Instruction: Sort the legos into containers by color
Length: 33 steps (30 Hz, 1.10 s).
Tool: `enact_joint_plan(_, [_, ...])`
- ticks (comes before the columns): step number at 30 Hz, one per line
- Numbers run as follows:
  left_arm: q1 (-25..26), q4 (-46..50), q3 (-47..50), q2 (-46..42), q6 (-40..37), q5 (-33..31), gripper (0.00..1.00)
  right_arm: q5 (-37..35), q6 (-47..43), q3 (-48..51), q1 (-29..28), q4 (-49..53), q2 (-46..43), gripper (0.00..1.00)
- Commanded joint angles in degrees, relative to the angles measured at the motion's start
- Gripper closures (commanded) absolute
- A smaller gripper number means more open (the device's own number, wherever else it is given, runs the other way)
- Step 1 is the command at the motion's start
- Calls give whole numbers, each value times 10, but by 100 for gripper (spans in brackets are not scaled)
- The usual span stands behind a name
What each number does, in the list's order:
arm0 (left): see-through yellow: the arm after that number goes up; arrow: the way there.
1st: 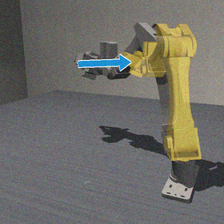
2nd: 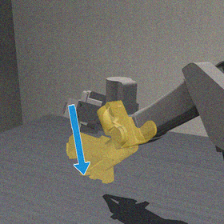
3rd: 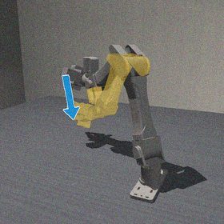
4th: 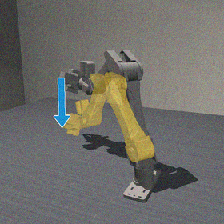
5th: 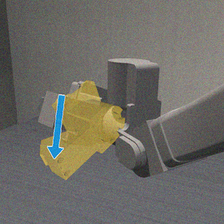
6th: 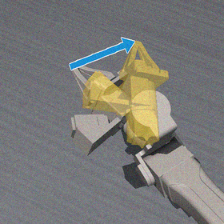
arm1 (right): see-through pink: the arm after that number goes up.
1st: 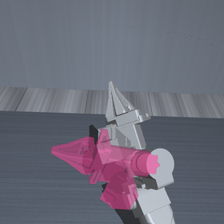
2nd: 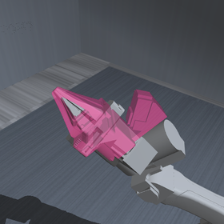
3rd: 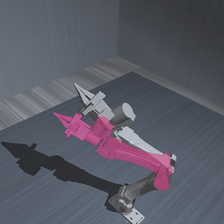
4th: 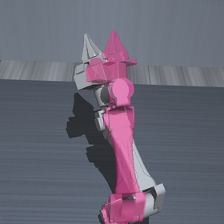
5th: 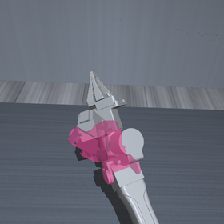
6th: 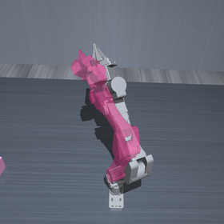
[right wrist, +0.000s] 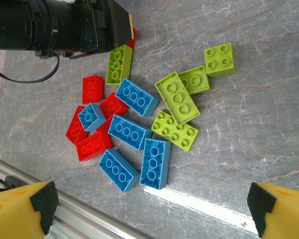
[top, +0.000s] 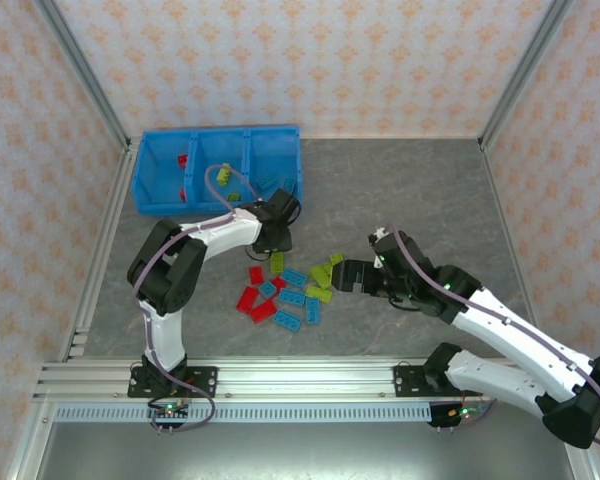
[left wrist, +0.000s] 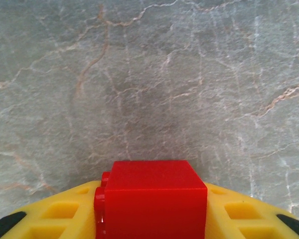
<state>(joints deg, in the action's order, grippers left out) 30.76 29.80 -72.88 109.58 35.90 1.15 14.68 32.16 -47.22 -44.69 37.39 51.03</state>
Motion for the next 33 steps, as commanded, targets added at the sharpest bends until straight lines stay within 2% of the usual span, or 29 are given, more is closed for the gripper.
enact_joint_plan(1, [-6,42,2,-81,-17,-32,65,2,13,-2,-6,-17,-19,1])
enact_joint_plan(5, [-42,79,-22,-162,-38,-73,66,3,14,-6,-6,-28,-28,1])
enact_joint_plan(8, [-115,94,-51,-198,-50,-69,68,-2,12,-11,-6,-32,-28,1])
enact_joint_plan(10, [-182,99,-79,-200,-43,-54,68,-2,13,-10,-6,-39,-28,1])
enact_joint_plan(13, [-273,116,-149,-163,-28,-25,68,0,14,-7,-6,-50,-26,1])
enact_joint_plan(19, [-372,191,-352,2,-33,-13,68,-1,16,-17,-6,-28,-31,1])
enact_joint_plan(22, [-402,223,-436,77,-22,30,67,-10,17,-16,-6,-14,-44,1])
enact_joint_plan(23, [-408,229,-461,95,-22,45,63,-14,18,-16,-6,-10,-47,1])
enact_joint_plan(25, [-411,249,-508,118,-32,48,48,-23,19,-19,-6,2,-55,1])
enact_joint_plan(27, [-411,259,-525,115,-36,46,38,-29,19,-19,-6,7,-58,1])
enact_joint_plan(30, [-410,231,-479,67,-26,61,33,-34,20,-16,-6,-1,-57,1])
enact_joint_plan(33, [-403,185,-383,-22,-2,76,32,-37,19,-11,-6,-19,-48,1])
